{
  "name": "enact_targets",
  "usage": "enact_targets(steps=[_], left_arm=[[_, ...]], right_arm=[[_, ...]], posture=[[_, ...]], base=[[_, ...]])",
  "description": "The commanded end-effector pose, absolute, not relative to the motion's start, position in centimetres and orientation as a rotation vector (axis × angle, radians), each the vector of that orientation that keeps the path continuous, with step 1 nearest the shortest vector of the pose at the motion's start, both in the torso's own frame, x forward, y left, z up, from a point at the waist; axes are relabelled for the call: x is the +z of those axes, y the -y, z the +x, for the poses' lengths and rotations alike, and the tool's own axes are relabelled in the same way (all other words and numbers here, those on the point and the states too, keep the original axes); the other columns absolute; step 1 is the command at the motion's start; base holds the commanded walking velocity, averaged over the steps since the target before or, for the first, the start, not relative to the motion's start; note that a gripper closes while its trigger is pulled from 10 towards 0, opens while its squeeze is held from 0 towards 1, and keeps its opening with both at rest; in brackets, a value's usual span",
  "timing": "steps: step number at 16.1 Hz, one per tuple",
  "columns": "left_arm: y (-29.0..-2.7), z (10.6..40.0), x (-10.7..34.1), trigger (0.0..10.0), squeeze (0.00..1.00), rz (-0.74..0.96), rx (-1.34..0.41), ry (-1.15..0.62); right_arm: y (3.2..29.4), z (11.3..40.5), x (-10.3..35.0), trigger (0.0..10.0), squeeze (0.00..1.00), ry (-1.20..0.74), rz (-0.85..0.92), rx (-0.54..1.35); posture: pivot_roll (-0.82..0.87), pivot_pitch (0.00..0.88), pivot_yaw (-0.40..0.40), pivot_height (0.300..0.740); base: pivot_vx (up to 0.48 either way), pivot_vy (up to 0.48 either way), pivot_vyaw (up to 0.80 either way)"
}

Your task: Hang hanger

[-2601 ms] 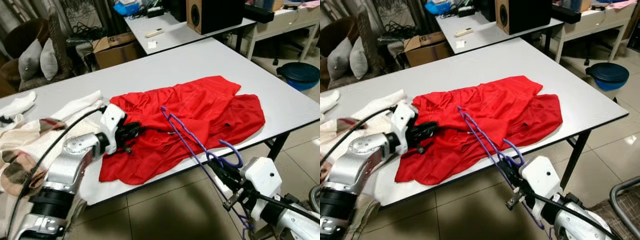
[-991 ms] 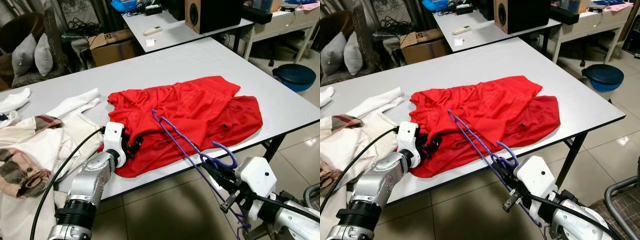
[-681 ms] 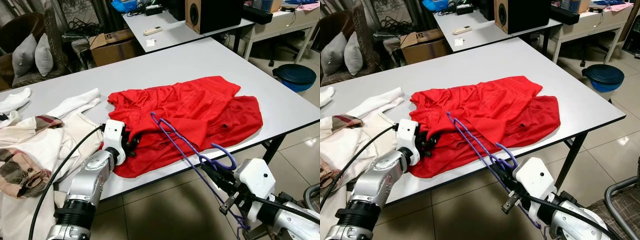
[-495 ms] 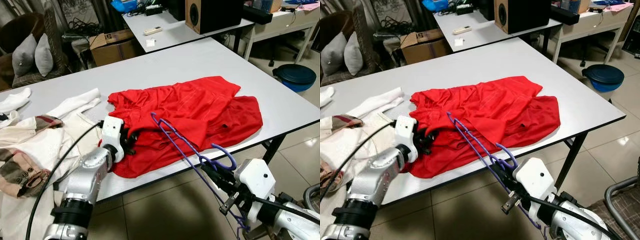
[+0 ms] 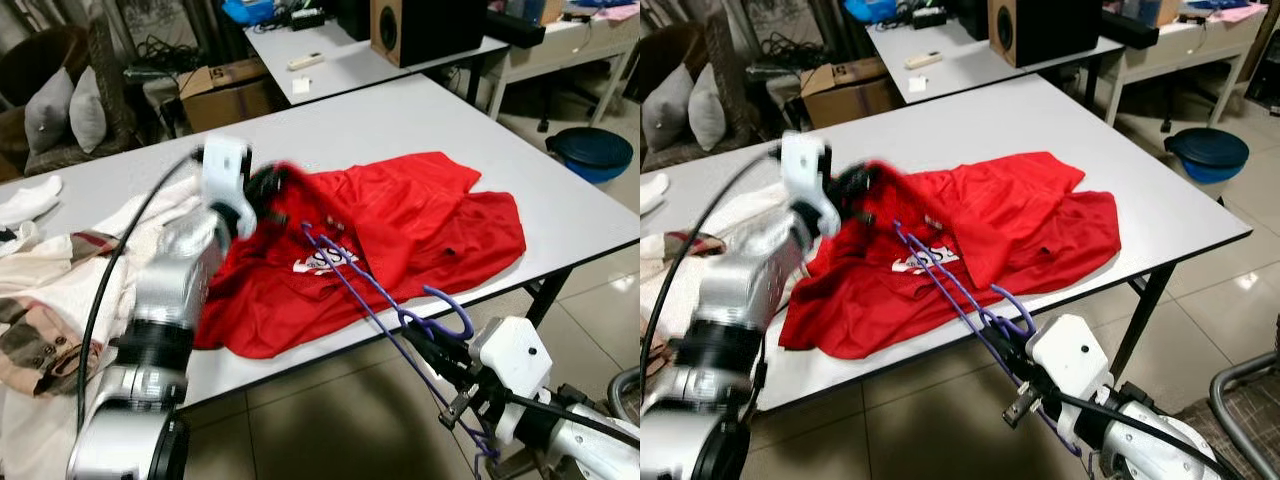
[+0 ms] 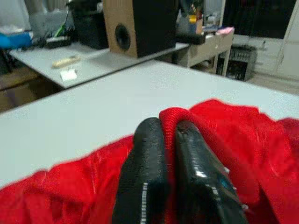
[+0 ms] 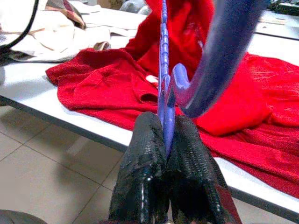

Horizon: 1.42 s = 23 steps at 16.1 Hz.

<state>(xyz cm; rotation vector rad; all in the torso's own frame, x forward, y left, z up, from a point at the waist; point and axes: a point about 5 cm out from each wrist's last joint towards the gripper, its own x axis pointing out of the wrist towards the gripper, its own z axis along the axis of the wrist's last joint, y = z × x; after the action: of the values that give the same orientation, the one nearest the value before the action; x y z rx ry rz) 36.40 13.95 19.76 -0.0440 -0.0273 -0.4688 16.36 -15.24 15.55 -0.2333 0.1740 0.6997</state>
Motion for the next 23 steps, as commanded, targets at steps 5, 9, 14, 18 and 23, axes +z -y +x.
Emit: enact_targets(steps=[5,9,14,18,23], left_arm=[[-14.9,37.1,22.7,0.0,0.00,-0.197,-0.434,0.123],[-15.3,36.8,26.4,0.0,0.00,-0.349,-0.426,0.304],[-16.3,34.6,17.7,10.0,0.00,-0.141,-0.286,-0.043],[-16.1,33.5,14.9,10.0,0.00,-0.114,-0.253,-0.066],[-15.0,30.8,14.4,10.0,0.00,-0.102,-0.213,-0.083]], right_arm=[[15.0,15.9,15.7,10.0,0.00,-0.157,-0.219,0.678],[14.6,15.7,15.3,10.0,0.00,-0.167,-0.198,0.672],[14.8,16.0,14.0,10.0,0.00,-0.154,-0.017,0.470],[14.0,17.4,14.2,10.0,0.00,-0.092,0.073,0.449],[14.1,18.7,13.4,10.0,0.00,-0.105,0.120,0.266]], posture=[[-0.11,0.000,0.197,0.740],[-0.10,0.000,0.189,0.740],[-0.08,0.000,0.170,0.740],[-0.06,0.001,0.146,0.740],[0.00,0.000,0.076,0.740]], base=[[0.000,0.000,0.00],[0.000,0.000,0.00],[0.000,0.000,0.00],[0.000,0.000,0.00],[0.000,0.000,0.00]])
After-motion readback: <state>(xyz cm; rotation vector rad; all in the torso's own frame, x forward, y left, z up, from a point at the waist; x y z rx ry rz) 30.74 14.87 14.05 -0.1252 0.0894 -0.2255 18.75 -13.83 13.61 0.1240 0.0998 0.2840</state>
